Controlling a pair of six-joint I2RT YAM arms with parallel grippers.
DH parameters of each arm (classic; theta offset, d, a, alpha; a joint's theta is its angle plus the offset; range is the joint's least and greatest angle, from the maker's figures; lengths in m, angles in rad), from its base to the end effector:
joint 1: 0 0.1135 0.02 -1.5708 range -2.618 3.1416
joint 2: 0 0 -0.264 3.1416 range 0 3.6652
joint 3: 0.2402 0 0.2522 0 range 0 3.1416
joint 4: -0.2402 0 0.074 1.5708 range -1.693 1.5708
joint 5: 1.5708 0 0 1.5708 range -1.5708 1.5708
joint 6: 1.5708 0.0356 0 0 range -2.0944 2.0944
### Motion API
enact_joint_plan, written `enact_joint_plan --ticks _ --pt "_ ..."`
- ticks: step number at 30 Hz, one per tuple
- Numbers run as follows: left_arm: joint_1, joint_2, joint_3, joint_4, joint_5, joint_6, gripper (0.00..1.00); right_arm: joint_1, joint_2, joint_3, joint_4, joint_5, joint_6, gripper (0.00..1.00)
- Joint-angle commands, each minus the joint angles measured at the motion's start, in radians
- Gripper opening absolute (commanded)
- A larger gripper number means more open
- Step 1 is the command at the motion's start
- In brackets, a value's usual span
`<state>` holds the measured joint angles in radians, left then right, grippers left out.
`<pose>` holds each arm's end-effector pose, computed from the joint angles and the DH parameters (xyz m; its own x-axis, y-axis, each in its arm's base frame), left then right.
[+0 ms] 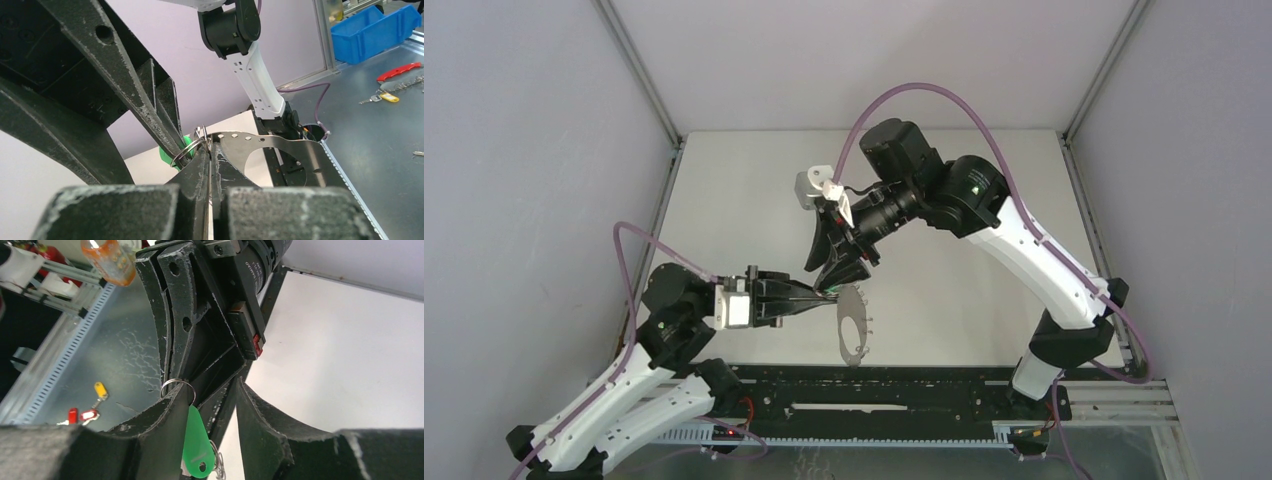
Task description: Put the keys on the keyring
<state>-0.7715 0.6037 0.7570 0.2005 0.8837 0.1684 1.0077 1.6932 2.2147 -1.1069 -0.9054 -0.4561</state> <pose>0.0713 -0.1077 0.3935 0.4061 -0.2467 -0.8799 0.9069 -0.0097 0.4213 0.1443 0.2811 0.4966 0.1193 -0.3204 -0.9397 -0.9128 -0.4077 0.0231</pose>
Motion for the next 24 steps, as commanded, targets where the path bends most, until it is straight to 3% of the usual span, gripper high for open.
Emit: enact_joint_plan --ticks 1,8,15,24 --pt "0.009 0.002 0.002 0.145 -0.118 0.084 0.0 0.028 0.054 0.028 -0.03 -0.101 0.149 0.49" --pt "0.008 -0.001 -0.003 0.149 -0.1 0.115 0.0 0.026 0.088 0.051 -0.051 -0.142 0.222 0.54" --pt "0.007 -0.009 -0.021 0.151 -0.094 0.155 0.0 0.016 0.118 0.082 -0.075 -0.163 0.27 0.68" --pt "0.003 -0.019 -0.03 0.148 -0.084 0.198 0.0 0.01 0.125 0.07 -0.035 -0.22 0.314 0.65"
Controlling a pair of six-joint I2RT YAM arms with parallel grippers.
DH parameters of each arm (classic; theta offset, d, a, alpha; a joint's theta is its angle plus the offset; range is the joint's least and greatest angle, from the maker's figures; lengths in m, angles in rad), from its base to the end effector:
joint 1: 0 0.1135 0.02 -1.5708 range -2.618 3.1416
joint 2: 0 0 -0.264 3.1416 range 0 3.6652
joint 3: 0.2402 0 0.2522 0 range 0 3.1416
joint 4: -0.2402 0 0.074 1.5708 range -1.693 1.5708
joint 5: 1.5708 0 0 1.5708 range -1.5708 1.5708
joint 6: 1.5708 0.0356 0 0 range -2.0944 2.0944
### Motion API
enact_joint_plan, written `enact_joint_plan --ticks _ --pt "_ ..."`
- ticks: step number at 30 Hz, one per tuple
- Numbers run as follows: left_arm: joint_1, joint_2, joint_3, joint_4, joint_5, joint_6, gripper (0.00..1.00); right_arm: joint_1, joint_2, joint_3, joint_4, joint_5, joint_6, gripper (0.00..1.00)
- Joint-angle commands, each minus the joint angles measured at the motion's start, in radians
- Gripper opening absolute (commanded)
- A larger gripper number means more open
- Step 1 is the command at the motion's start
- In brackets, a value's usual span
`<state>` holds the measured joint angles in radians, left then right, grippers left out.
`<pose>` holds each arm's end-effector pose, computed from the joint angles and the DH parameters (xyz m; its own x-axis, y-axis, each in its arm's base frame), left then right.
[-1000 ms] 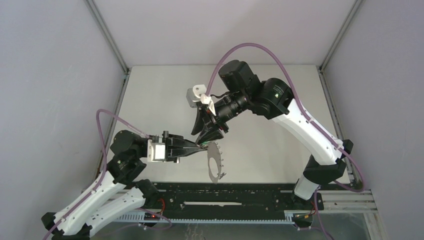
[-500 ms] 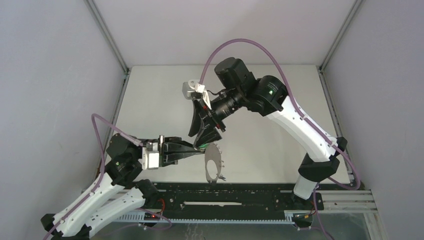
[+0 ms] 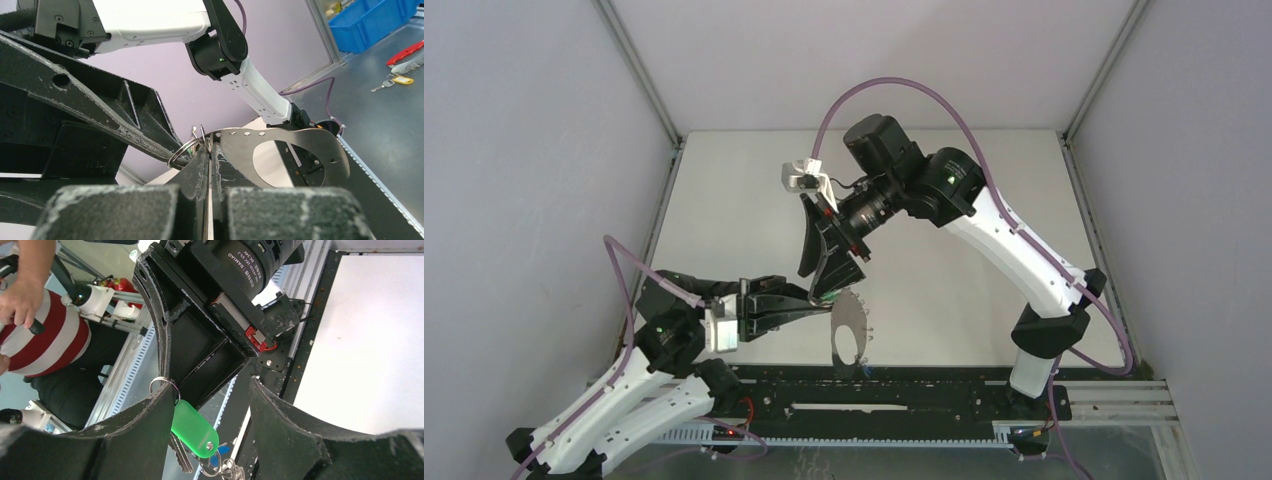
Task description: Put the keys on the keyring
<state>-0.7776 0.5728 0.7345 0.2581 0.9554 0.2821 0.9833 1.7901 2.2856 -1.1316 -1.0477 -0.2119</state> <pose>0.0627 -0.1025 0.3938 0.5396 -0.3058 -0.7844 0.8185 -0.0277 0.5739 0.1618 0.2986 0.4859 -0.1532 -0.4196 -0.8947 -0.8534 -0.4003 0.3339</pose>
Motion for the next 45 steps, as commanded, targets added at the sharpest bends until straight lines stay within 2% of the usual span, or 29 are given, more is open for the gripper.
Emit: enact_joint_plan --ticks 1,9,13,14,15,16,24,31,39,45 --pt "0.009 0.011 -0.011 0.092 -0.156 0.092 0.0 0.034 0.028 -0.004 -0.008 -0.083 0.071 0.64" --pt "-0.002 0.004 -0.009 0.094 -0.16 0.149 0.0 0.036 0.02 -0.06 0.049 -0.136 0.123 0.65" --pt "-0.007 -0.001 -0.011 0.093 -0.156 0.166 0.0 0.039 0.02 -0.059 0.06 -0.138 0.146 0.77" --pt "-0.008 -0.002 -0.012 0.093 -0.155 0.17 0.0 0.038 0.02 -0.059 0.065 -0.138 0.154 0.83" --pt "-0.009 -0.003 -0.014 0.093 -0.156 0.175 0.0 0.039 0.02 -0.061 0.071 -0.136 0.162 0.97" --pt "-0.011 -0.002 -0.014 0.093 -0.156 0.179 0.0 0.038 0.02 -0.061 0.074 -0.133 0.169 0.99" --pt "-0.017 -0.012 -0.022 0.093 -0.175 0.232 0.0 0.041 0.025 -0.078 0.093 -0.092 0.209 1.0" --pt "-0.025 -0.031 -0.042 0.093 -0.201 0.338 0.0 0.039 0.041 -0.089 0.066 -0.041 0.275 1.0" --pt "-0.036 -0.031 -0.064 0.149 -0.281 0.385 0.0 0.014 0.0 -0.152 0.195 0.025 0.4 1.0" --pt "-0.04 -0.036 -0.082 0.197 -0.323 0.396 0.0 -0.001 -0.046 -0.231 0.324 -0.002 0.496 1.0"
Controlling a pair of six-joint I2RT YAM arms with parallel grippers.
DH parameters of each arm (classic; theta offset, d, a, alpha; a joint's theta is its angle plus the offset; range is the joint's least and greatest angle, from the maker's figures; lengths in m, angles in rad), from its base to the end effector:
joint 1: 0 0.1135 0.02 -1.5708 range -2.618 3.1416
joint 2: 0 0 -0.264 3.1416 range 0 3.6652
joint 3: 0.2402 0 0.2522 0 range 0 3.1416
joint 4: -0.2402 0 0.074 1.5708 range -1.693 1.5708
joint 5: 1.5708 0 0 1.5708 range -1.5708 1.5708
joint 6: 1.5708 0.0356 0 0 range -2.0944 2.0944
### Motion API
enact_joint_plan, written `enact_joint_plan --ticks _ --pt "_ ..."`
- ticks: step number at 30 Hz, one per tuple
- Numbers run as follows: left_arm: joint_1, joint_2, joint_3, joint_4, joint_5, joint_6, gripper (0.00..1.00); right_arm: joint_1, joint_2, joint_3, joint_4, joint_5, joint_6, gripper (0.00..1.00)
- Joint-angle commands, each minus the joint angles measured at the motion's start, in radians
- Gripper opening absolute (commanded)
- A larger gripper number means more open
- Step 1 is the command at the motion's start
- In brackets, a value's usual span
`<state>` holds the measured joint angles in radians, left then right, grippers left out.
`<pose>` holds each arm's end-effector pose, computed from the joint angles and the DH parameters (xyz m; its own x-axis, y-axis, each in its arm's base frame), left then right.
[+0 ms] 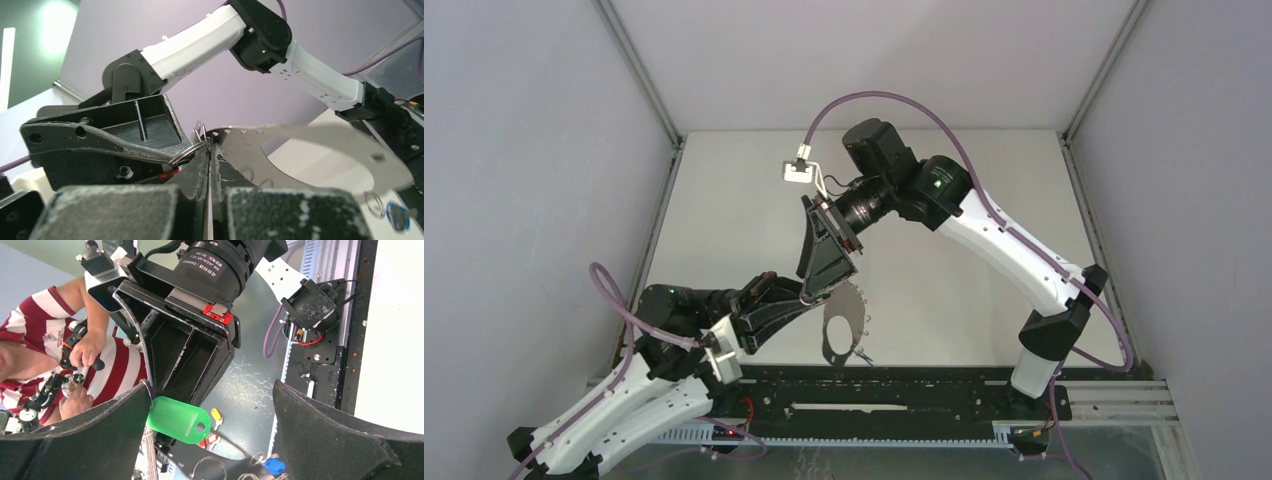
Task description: Put the keys on the keyring
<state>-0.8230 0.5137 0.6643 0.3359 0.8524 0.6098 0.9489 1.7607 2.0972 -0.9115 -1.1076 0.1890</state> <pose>0.0547 -0.0984 0.3849 0.7962 -0.3041 -0.5231 0.5845 0.1632 0.7948 0.1819 0.3085 0.4614 -0.4616 -0.4999 -0.7328 -0.7268 -0.2606 0.6355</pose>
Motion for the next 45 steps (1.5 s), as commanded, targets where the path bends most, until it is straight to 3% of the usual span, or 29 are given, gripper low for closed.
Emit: enact_joint_plan --ticks 1,23,33,41,45 --pt "0.006 0.022 -0.015 0.125 -0.226 0.069 0.0 0.034 -0.02 -0.05 0.113 0.053 0.104 1.0" --pt "-0.016 0.015 -0.027 0.154 -0.227 0.066 0.0 -0.017 -0.046 -0.153 0.255 0.061 0.245 1.0" --pt "-0.017 0.008 -0.029 0.154 -0.319 -0.209 0.0 -0.066 -0.098 -0.225 0.394 0.041 0.365 1.0" --pt "-0.018 0.01 -0.037 0.192 -0.369 -0.291 0.0 -0.12 -0.163 -0.362 0.626 0.035 0.548 1.0" --pt "-0.019 0.014 -0.032 0.209 -0.369 -0.31 0.0 -0.127 -0.161 -0.368 0.657 0.017 0.583 1.0"
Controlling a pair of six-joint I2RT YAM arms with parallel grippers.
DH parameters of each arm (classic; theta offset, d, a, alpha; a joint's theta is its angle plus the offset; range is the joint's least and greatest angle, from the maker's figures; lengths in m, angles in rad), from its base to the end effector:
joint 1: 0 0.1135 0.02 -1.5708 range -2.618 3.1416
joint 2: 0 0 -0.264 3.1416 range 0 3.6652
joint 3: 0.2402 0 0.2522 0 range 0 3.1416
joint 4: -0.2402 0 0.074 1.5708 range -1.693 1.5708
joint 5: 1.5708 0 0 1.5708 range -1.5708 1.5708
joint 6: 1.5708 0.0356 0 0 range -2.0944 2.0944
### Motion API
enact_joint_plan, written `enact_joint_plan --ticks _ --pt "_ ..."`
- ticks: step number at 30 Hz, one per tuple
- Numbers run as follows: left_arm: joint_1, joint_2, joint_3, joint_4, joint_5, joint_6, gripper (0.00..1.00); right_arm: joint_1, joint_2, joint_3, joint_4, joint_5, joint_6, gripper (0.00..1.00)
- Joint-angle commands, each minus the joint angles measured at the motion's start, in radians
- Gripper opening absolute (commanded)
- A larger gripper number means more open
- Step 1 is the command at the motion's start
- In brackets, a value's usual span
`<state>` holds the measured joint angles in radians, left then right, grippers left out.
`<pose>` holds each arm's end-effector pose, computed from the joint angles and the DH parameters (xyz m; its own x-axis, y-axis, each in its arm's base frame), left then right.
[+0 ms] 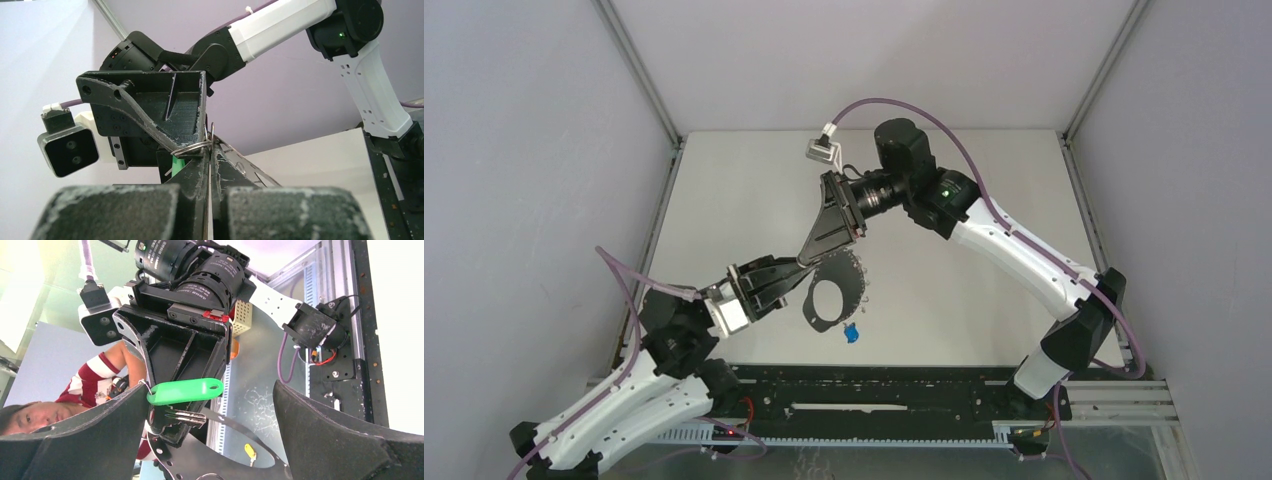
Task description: Put the keys on the keyring
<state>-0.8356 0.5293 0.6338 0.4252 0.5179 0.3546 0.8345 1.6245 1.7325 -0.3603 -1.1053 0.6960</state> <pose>0.0674 -0.1009 0.3850 0.6411 -0.2591 -0.7224 0.7554 0.3795 0.5342 0.2171 0.2869 0.4407 -0.7145 -0.3598 -0.6001 -0.5937 -0.1421 0.7920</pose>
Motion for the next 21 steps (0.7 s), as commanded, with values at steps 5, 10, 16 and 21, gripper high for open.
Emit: enact_joint_plan --ticks 5,10,16,21 --pt "-0.006 -0.002 0.002 0.131 -0.026 -0.053 0.0 -0.015 -0.023 0.018 0.077 0.003 0.07 1.0" --pt "-0.006 0.0 -0.011 0.134 -0.019 -0.052 0.0 -0.014 -0.023 0.041 0.063 -0.015 0.072 1.0" --pt "-0.006 0.01 -0.026 0.156 -0.024 -0.062 0.0 -0.011 -0.018 0.09 -0.067 0.002 0.02 1.0" --pt "-0.006 0.018 -0.042 0.202 -0.025 -0.089 0.0 -0.015 -0.042 0.086 -0.072 0.006 0.04 1.0"
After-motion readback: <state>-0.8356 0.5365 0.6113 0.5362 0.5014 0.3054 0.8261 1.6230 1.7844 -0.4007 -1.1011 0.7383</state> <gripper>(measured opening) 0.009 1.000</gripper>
